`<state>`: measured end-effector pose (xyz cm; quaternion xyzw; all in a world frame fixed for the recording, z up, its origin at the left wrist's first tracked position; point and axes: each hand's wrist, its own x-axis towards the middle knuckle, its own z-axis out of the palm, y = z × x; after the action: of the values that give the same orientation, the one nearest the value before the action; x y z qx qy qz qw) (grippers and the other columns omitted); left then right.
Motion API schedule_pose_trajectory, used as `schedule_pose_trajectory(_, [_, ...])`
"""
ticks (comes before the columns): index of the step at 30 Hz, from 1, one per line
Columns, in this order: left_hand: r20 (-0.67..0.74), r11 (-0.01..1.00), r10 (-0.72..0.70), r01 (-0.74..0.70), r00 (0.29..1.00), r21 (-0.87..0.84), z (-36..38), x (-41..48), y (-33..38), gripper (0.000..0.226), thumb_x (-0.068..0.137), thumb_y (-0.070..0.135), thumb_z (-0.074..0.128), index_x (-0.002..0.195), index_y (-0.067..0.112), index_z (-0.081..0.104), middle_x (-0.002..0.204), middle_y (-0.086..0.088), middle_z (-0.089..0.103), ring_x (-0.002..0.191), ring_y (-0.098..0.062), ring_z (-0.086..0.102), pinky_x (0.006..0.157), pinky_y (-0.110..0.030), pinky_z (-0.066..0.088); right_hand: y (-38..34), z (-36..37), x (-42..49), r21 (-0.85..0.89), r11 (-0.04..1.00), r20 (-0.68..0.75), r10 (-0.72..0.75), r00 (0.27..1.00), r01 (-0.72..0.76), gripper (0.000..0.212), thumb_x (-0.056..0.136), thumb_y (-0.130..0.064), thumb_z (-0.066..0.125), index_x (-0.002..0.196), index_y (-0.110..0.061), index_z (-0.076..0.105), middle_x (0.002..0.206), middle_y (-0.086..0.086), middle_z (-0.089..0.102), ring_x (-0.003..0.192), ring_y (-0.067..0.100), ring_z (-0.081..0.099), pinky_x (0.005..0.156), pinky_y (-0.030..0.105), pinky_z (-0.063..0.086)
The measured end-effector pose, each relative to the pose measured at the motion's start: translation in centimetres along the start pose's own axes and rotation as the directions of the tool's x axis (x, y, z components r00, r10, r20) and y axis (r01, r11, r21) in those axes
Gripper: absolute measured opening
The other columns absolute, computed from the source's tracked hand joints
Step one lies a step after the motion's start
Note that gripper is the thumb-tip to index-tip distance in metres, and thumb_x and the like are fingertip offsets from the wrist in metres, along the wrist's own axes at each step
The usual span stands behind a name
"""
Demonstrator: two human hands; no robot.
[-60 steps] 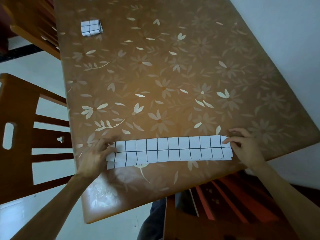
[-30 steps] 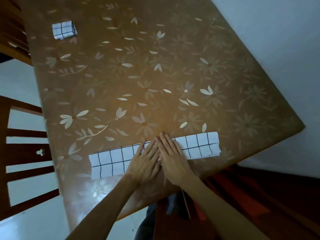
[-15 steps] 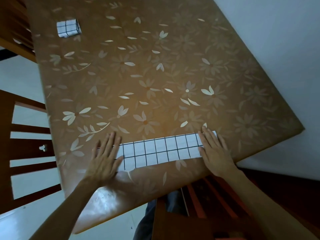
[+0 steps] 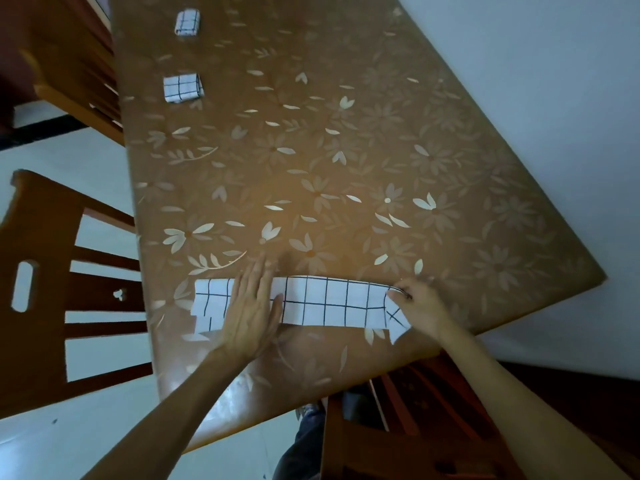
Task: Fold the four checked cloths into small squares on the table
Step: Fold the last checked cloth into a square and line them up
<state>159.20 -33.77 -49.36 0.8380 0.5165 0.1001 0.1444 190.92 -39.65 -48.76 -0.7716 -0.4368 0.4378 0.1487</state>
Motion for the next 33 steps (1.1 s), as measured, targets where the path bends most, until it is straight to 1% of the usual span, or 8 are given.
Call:
schedule_pose_trajectory(5, [0.08, 0.976, 0.216, -0.214, 0.973, -0.03, 0.9, -3.0, 3.5, 0.069, 0.081, 0.02, 0.061, 0.146, 0.012, 0.038, 0.157, -0.018, 0.031, 0.139, -0.036, 0.034, 0.112, -0.056, 0.035, -2.0, 4.5, -2.5, 0.419, 0.9, -0.081, 0.172, 0.982, -0.124, 0.014, 0.096, -0.022, 0.06, 0.091, -0.011, 0.064, 0.091, 0.008, 0.067, 0.083, 0.022, 0.063, 0.067, 0.03, 0.049])
schedule_pose_trajectory(9, [0.178, 0.951, 0.298, -0.307, 0.938, 0.026, 2.6, -5.8, 5.0, 0.092, 0.081, 0.052, 0.068, 0.153, 0.014, 0.025, 0.164, -0.012, 0.016, 0.149, -0.03, 0.023, 0.118, -0.052, 0.026, -2.5, 8.0, -4.1, 0.525, 0.813, 0.021, 0.284, 0.958, -0.253, 0.018, 0.089, -0.029, 0.069, 0.102, -0.018, 0.064, 0.095, -0.002, 0.068, 0.086, 0.014, 0.065, 0.076, 0.033, 0.054])
schedule_pose_trajectory(12, [0.155, 0.947, 0.284, -0.302, 0.946, 0.107, 3.9, -7.1, 5.1, 0.102, 0.085, 0.068, 0.059, 0.158, 0.012, 0.016, 0.164, -0.016, 0.014, 0.15, -0.032, 0.02, 0.118, -0.054, 0.028, -2.5, 8.7, -5.2, 0.42, 0.886, 0.033, 0.2, 0.979, -0.195, 0.032, 0.079, -0.034, 0.071, 0.108, -0.023, 0.064, 0.098, -0.003, 0.073, 0.086, 0.014, 0.071, 0.081, 0.042, 0.059])
schedule_pose_trajectory(14, [0.133, 0.954, 0.268, -0.282, 0.954, 0.101, 4.4, -7.7, 4.8, 0.105, 0.083, 0.073, 0.058, 0.158, 0.015, 0.013, 0.164, -0.016, 0.014, 0.15, -0.032, 0.022, 0.118, -0.054, 0.026, -2.8, 8.1, -6.4, 0.425, 0.896, 0.019, 0.135, 0.991, -0.131, 0.03, 0.087, -0.018, 0.069, 0.115, -0.02, 0.058, 0.105, -0.001, 0.07, 0.087, 0.012, 0.071, 0.074, 0.033, 0.06])
schedule_pose_trajectory(20, [-0.024, 0.96, 0.271, -0.268, 0.962, 0.085, 2.4, -9.6, 4.4, 0.111, 0.072, 0.048, 0.084, 0.156, 0.019, 0.017, 0.157, -0.024, 0.029, 0.142, -0.037, 0.032, 0.116, -0.051, 0.029, -2.1, 6.5, -9.4, 0.386, 0.919, 0.075, -0.115, 0.99, 0.078, 0.041, 0.091, -0.013, 0.064, 0.116, -0.044, 0.056, 0.124, 0.003, 0.06, 0.099, 0.011, 0.07, 0.074, 0.033, 0.061])
schedule_pose_trajectory(23, [-0.061, 0.929, 0.365, -0.358, 0.929, 0.096, 1.4, -10.6, 5.1, 0.09, 0.073, 0.027, 0.085, 0.15, 0.024, 0.038, 0.156, -0.021, 0.032, 0.144, -0.037, 0.032, 0.117, -0.053, 0.028, -2.8, 6.0, -10.5, 0.306, 0.936, 0.147, -0.226, 0.963, 0.173, 0.019, 0.096, -0.017, 0.06, 0.105, -0.033, 0.068, 0.112, -0.005, 0.068, 0.097, 0.005, 0.068, 0.074, 0.023, 0.054])
schedule_pose_trajectory(28, [0.061, 0.958, 0.274, -0.278, 0.96, 0.074, 1.8, -11.5, 6.1, 0.064, 0.062, 0.017, 0.088, 0.122, 0.024, 0.067, 0.145, -0.009, 0.052, 0.133, -0.028, 0.045, 0.105, -0.044, 0.044, -2.4, 6.0, -10.0, 0.07, 0.968, 0.251, -0.251, 0.935, 0.241, 0.039, 0.101, -0.026, 0.035, 0.101, -0.043, 0.071, 0.12, -0.001, 0.06, 0.11, 0.011, 0.058, 0.091, 0.024, 0.047])
schedule_pose_trajectory(33, [0.061, 0.992, 0.122, -0.123, 0.991, 0.011, 2.9, -13.5, 7.5, 0.033, 0.078, 0.022, 0.072, 0.11, 0.029, 0.073, 0.145, -0.006, 0.053, 0.131, -0.028, 0.05, 0.095, -0.04, 0.052, -1.0, 5.1, -9.4, -0.074, 0.934, 0.428, -0.286, 0.857, 0.349, 0.039, 0.093, -0.006, 0.056, 0.114, -0.037, 0.064, 0.119, -0.009, 0.066, 0.109, 0.006, 0.061, 0.095, 0.03, 0.052])
